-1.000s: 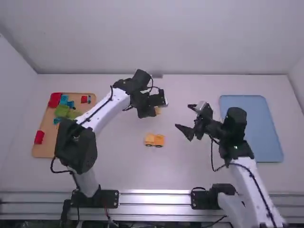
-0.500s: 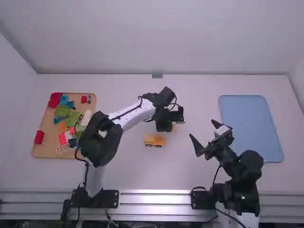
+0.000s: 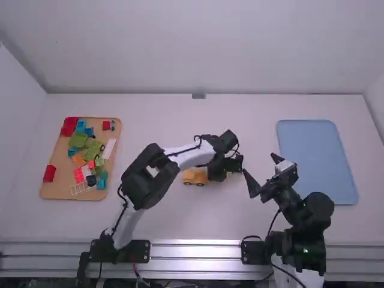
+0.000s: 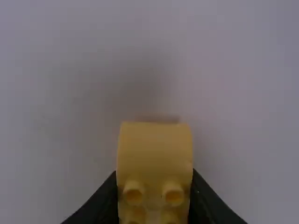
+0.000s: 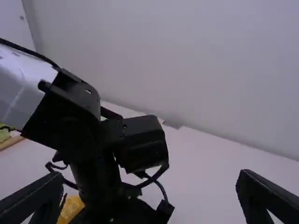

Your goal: Assemble lego blocks to make yellow taxi

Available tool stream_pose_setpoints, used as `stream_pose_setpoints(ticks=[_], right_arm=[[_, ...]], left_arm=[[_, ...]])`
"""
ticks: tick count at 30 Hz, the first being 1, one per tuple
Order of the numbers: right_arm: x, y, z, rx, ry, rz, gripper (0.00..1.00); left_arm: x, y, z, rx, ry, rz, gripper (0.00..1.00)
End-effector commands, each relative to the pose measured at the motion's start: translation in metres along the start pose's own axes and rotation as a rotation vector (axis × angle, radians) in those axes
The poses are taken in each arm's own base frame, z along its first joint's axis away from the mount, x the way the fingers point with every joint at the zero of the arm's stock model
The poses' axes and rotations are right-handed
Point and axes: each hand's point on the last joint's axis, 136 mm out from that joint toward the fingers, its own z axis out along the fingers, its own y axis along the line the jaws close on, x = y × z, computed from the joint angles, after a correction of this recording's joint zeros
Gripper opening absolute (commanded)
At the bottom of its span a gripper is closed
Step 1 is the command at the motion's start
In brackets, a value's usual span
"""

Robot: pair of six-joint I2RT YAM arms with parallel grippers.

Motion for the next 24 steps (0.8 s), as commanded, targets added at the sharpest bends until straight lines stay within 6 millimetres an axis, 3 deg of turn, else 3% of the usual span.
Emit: stream_pose_setpoints(ticks=[1, 9, 12, 14, 17, 19, 24], right_arm=[[0.003, 0.000, 0.002, -0.008, 0.007, 0.015, 0.99], [0.003, 0.000, 0.002, -0.007, 0.008, 0.015, 0.99], [0.003, 0.000, 0.002, -0.007, 0.007, 0.008, 0.98], [0.003, 0.000, 0.002, -0.007, 0.007, 0.008, 0.99], [0.004, 0.000, 0.002, -0.007, 0.008, 0.008, 0.98], [0.003, 0.000, 0.002, -0.007, 0.008, 0.008, 0.99], [0.004, -0.002, 0.002, 0.004, 0.009, 0.008, 0.99]], left_arm=[[0.002, 0.000, 0.001, -0.012, 0.012, 0.004, 0.02], [0.003, -0.002, 0.008, 0.000, 0.010, -0.003, 0.06], [0.004, -0.002, 0.008, 0.002, 0.014, -0.004, 0.13], [0.005, 0.000, 0.008, -0.001, 0.012, -0.008, 0.22], [0.002, -0.001, 0.007, -0.002, 0.008, -0.003, 0.55], [0.001, 0.003, 0.005, -0.008, 0.003, -0.008, 0.96], [-0.005, 0.011, -0.002, -0.029, -0.019, -0.007, 0.99]])
